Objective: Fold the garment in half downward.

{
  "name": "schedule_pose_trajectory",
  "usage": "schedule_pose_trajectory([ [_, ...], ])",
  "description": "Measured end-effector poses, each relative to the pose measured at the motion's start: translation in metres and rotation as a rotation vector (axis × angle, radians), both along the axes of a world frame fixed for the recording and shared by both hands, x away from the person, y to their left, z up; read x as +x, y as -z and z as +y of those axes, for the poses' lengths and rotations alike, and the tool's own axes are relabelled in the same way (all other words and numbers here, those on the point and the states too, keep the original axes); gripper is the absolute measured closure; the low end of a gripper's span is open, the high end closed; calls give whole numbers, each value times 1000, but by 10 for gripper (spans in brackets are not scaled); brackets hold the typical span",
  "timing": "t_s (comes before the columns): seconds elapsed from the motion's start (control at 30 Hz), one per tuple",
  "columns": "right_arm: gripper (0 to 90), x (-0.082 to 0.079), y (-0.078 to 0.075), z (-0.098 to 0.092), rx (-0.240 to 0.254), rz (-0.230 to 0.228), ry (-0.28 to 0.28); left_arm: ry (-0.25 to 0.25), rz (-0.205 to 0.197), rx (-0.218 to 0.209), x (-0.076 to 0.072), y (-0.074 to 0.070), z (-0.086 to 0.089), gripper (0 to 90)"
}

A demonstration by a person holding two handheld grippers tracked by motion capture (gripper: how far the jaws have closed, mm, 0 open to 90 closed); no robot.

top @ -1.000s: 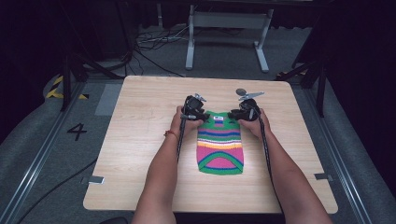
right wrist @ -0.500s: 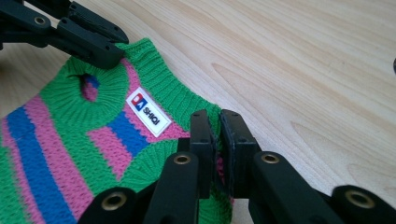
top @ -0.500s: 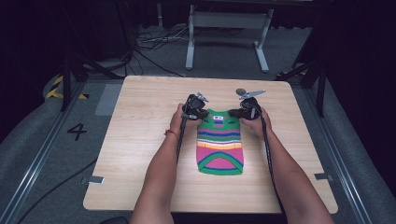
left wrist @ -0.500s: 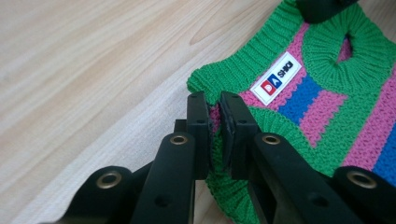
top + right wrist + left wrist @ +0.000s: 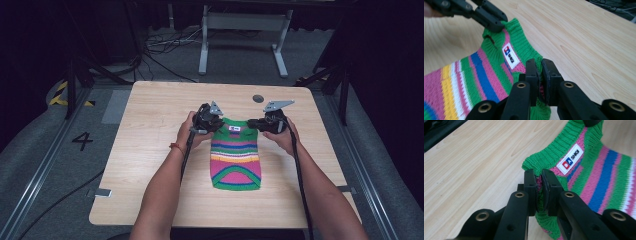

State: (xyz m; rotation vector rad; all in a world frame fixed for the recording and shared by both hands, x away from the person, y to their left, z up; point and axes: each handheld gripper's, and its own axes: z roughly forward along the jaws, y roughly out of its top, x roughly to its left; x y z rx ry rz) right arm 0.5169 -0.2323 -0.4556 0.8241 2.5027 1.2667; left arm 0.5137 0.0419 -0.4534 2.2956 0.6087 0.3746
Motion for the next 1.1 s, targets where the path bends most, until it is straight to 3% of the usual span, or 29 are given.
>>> schedule_pose_trajectory([
  [0.2, 841, -18, -10, -5, 15, -19, -45, 50, -24, -50, -21, -7, 4, 827],
  [0.3, 838, -26, -11, -7, 22, -20, -65, 73, -47, -47, -32, -10, 6, 825],
  [0.57, 837, -49, -14, -10, 9, -23, -141, 139, -43, -94, -52, -8, 15, 826],
  [0.8, 830, -71, -15, -13, -10, -21, -210, 181, -57, -63, -72, -8, 17, 823],
  [0.9, 838, -86, -13, -11, -40, -43, -226, 200, -60, -42, -81, -7, 19, 824],
  [1.1, 838, -101, -14, -8, -39, -51, -259, 234, -58, -33, -97, -6, 22, 825],
])
